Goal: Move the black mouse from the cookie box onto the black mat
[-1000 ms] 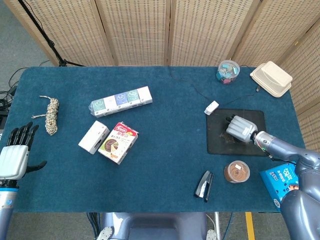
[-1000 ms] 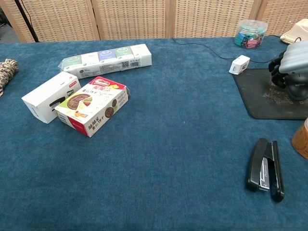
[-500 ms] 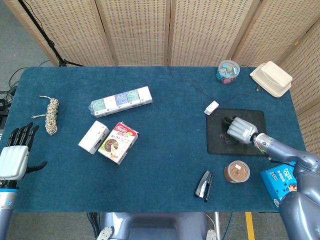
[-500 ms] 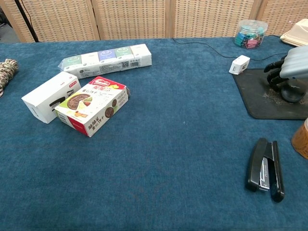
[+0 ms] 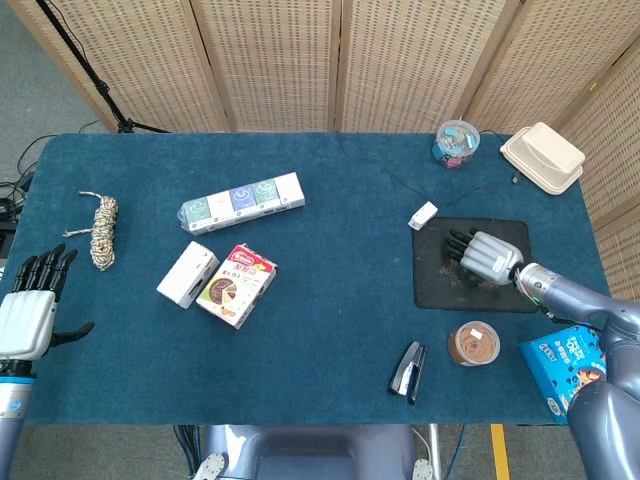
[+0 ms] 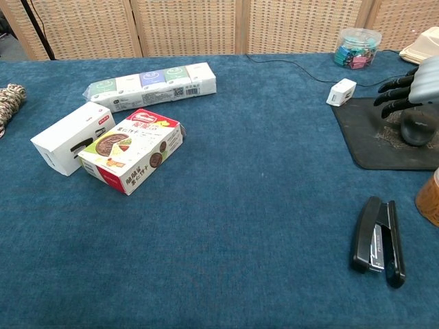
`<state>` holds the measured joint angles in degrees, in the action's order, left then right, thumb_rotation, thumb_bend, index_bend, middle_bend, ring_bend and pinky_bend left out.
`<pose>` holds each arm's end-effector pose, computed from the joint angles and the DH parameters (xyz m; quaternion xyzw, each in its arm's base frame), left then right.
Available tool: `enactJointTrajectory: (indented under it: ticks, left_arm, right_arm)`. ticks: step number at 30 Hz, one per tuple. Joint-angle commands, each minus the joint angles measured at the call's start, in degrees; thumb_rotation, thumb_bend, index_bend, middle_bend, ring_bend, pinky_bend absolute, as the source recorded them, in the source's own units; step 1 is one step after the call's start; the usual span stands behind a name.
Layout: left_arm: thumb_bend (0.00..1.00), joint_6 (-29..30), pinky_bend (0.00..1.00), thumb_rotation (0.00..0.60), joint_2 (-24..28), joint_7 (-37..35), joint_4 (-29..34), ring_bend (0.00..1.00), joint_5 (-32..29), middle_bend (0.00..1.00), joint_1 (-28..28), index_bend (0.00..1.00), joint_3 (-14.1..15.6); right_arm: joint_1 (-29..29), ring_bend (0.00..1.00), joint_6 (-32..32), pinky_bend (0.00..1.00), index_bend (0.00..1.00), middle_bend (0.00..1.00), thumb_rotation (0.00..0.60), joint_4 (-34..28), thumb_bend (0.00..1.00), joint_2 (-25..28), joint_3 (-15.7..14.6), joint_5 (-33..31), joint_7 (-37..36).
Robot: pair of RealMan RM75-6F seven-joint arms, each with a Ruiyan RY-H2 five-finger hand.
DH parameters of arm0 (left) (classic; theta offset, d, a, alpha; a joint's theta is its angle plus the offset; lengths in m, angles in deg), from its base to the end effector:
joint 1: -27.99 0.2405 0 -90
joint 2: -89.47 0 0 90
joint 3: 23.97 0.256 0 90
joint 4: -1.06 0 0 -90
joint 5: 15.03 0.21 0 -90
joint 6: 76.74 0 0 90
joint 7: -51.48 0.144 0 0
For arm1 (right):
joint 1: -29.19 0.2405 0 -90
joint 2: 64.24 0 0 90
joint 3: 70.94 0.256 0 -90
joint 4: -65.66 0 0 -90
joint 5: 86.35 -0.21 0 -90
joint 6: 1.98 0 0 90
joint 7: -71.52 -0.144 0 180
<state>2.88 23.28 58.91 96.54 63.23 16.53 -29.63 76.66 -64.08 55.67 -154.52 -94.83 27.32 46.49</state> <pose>-0.2911 0.2237 0.1425 -0.5982 -0.3903 -0.3769 0.5897 -0.3021 -0.4280 0.1008 0.9277 0.0335 0.0673 0.3657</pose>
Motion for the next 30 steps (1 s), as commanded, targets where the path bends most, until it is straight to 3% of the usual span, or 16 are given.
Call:
enactJointTrajectory:
  ticks: [1, 5, 9, 13, 18, 22, 26, 30]
  left_arm:
    - [0.05, 0.1, 0.00, 0.600, 0.4, -0.5, 0.3, 0.00, 0.6, 0.00, 0.1, 0.00, 0.3]
    - [0.05, 0.5, 0.00, 0.600, 1.1, -1.8, 0.7, 0.00, 1.8, 0.00, 0.5, 0.00, 0.8]
    - [0.05, 1.4, 0.00, 0.600, 2.3, -3.6, 1.1, 0.00, 3.3, 0.00, 1.2, 0.00, 1.4]
    - [0.05, 1.1, 0.00, 0.600, 5.1, -4.0, 1.9, 0.00, 6.0, 0.00, 1.8, 0.00, 3.5]
    - [0.05, 3.4, 0.00, 0.600, 6.5, -4.6, 2.7, 0.00, 8.2, 0.00, 3.2, 0.00, 4.4]
    - [0.05, 5.3, 0.00, 0.600, 6.8, -4.6, 3.0, 0.00, 9.0, 0.00, 4.6, 0.00, 5.0]
    - [0.05, 6.2, 0.00, 0.600, 7.5, -5.2, 3.4, 0.00, 9.2, 0.00, 5.4, 0.00, 5.2]
    - [0.05, 5.9, 0.00, 0.600, 7.8, -3.7, 4.0, 0.00, 8.5, 0.00, 5.6, 0.00, 5.2]
  right_arm:
    - [-0.4, 0.00, -3.8, 0.28, 0.14, 0.06, 0.600, -1.6, 0.11, 2.8, 1.3, -1.1, 1.7]
    - [-1.1, 0.00, -8.1, 0.25, 0.12, 0.05, 0.600, -5.6, 0.11, 6.1, 4.3, -4.0, 2.6]
    - [-2.7, 0.00, -12.6, 0.12, 0.07, 0.01, 0.600, -13.7, 0.08, 10.8, 8.1, -7.7, 4.8]
    - [-6.3, 0.00, -14.3, 0.00, 0.01, 0.00, 0.600, -31.9, 0.00, 19.6, 11.5, -12.5, 11.8]
    - [-11.4, 0.00, -9.6, 0.00, 0.00, 0.00, 0.600, -61.9, 0.00, 32.5, 14.1, -23.7, 19.8]
    - [-16.2, 0.00, -9.9, 0.00, 0.00, 0.00, 0.600, -77.9, 0.00, 38.8, 15.4, -31.6, 23.6]
    - [-22.6, 0.00, -15.5, 0.00, 0.00, 0.00, 0.600, -84.7, 0.00, 40.2, 15.5, -34.4, 24.5]
    - [-27.8, 0.00, -20.1, 0.00, 0.00, 0.00, 0.600, -87.1, 0.00, 40.1, 15.3, -34.1, 22.5]
